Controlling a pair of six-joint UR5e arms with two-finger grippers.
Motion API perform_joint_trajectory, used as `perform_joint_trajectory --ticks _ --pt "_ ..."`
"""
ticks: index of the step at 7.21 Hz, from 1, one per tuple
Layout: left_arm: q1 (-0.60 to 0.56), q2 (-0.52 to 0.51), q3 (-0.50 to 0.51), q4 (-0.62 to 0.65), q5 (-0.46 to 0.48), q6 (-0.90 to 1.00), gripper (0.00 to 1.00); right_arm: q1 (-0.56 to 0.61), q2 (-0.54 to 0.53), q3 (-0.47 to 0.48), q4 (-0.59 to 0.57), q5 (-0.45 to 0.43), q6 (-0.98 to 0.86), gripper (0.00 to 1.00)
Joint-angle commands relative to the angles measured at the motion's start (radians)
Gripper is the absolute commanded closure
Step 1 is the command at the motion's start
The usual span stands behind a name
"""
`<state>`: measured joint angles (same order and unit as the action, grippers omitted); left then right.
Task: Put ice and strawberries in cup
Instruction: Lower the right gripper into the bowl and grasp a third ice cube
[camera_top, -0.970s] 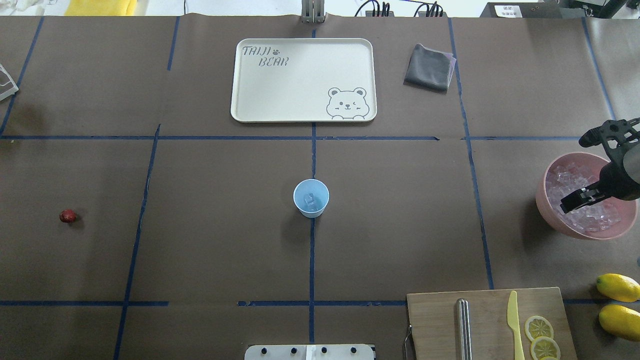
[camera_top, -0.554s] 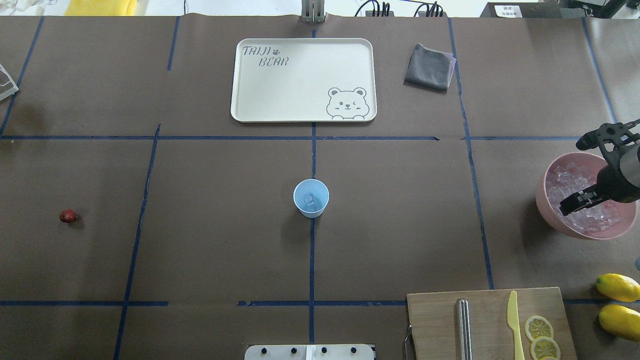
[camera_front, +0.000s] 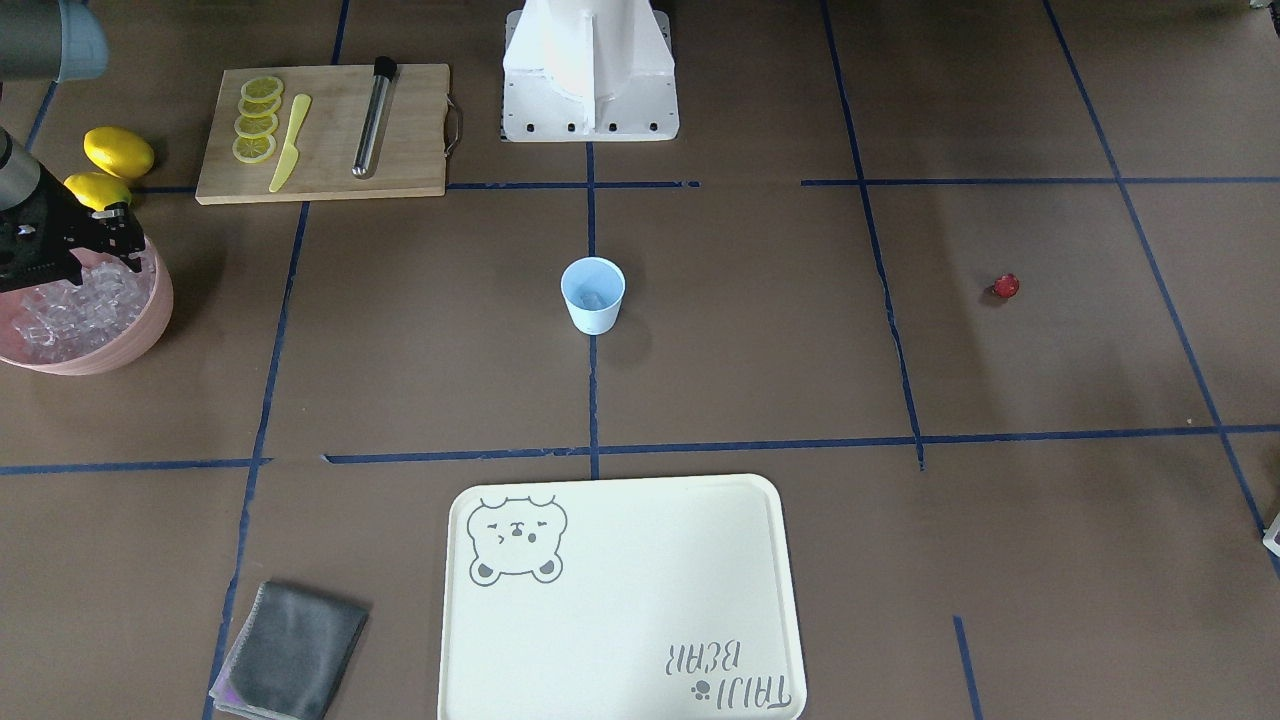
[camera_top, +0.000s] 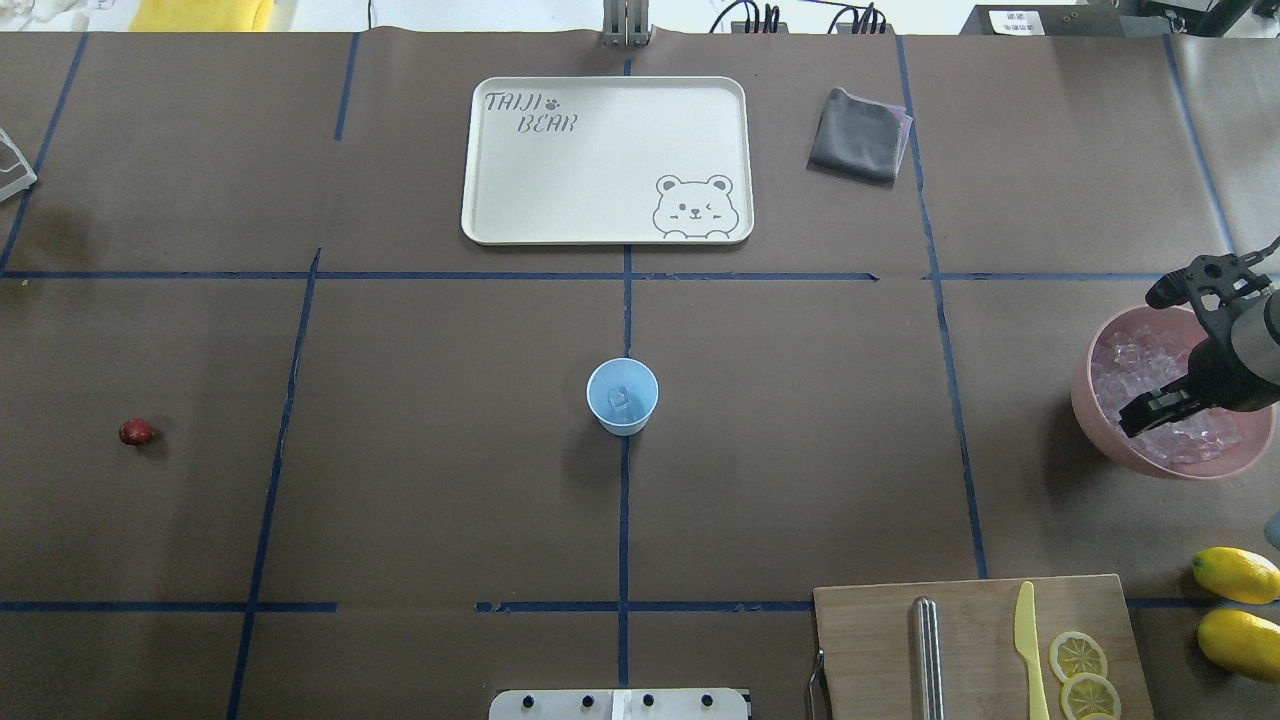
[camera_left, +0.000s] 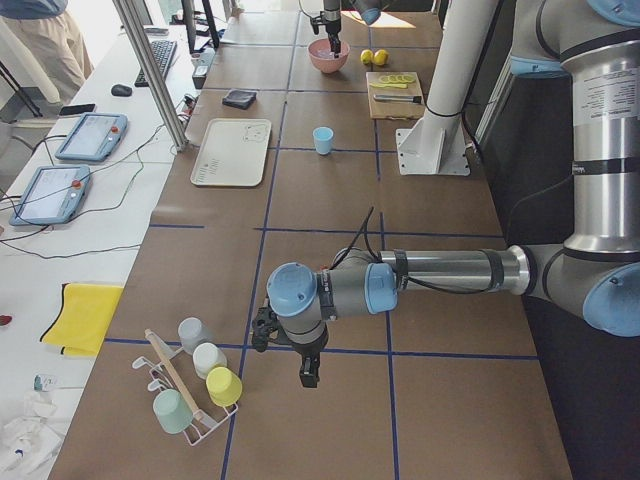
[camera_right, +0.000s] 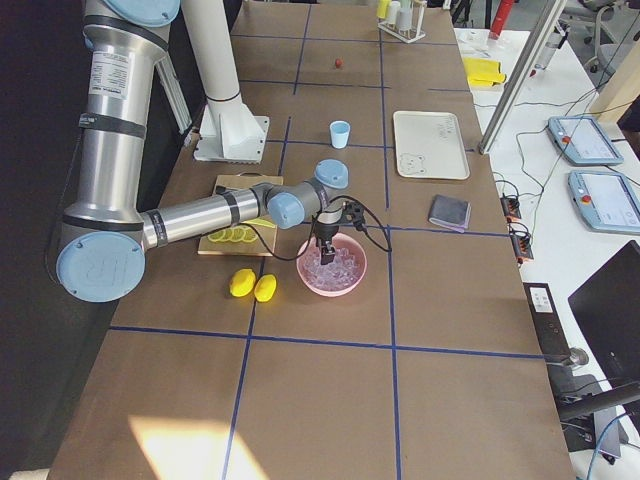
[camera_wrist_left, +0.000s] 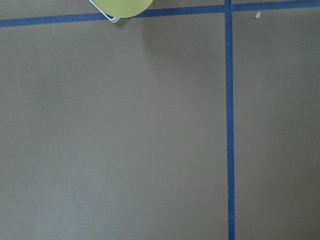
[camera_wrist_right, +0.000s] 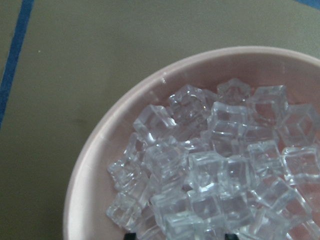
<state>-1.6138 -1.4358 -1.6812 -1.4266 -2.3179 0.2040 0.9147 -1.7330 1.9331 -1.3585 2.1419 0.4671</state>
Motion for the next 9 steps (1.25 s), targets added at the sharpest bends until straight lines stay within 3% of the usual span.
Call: perform_joint_trajectory --ticks 1,2,5,6,7,9 --pt "0.0 0.0 0.0 -0.002 0.0 0.0 0.0 0.0 0.001 0.001 0.001 0.003 0.001 0.85" --pt "0.0 0.0 0.0 0.0 0.0 0.0 0.0 0.0 0.001 0.006 0.001 0.003 -0.001 0.97" --pt "0.0 0.0 0.0 0.0 0.0 0.0 0.0 0.032 -0.035 0.084 -0.002 0.003 -0.01 0.97" --pt "0.0 0.0 0.0 0.0 0.0 0.0 0.0 0.118 -0.043 0.124 -0.002 0.004 -0.013 0.96" --pt "0.0 0.0 0.0 0.002 0.0 0.0 0.0 0.162 -0.039 0.163 -0.013 0.019 -0.01 0.97" --pt "0.0 0.0 0.0 0.0 0.0 0.0 0.0 0.184 0.025 0.156 -0.014 0.055 0.048 0.98"
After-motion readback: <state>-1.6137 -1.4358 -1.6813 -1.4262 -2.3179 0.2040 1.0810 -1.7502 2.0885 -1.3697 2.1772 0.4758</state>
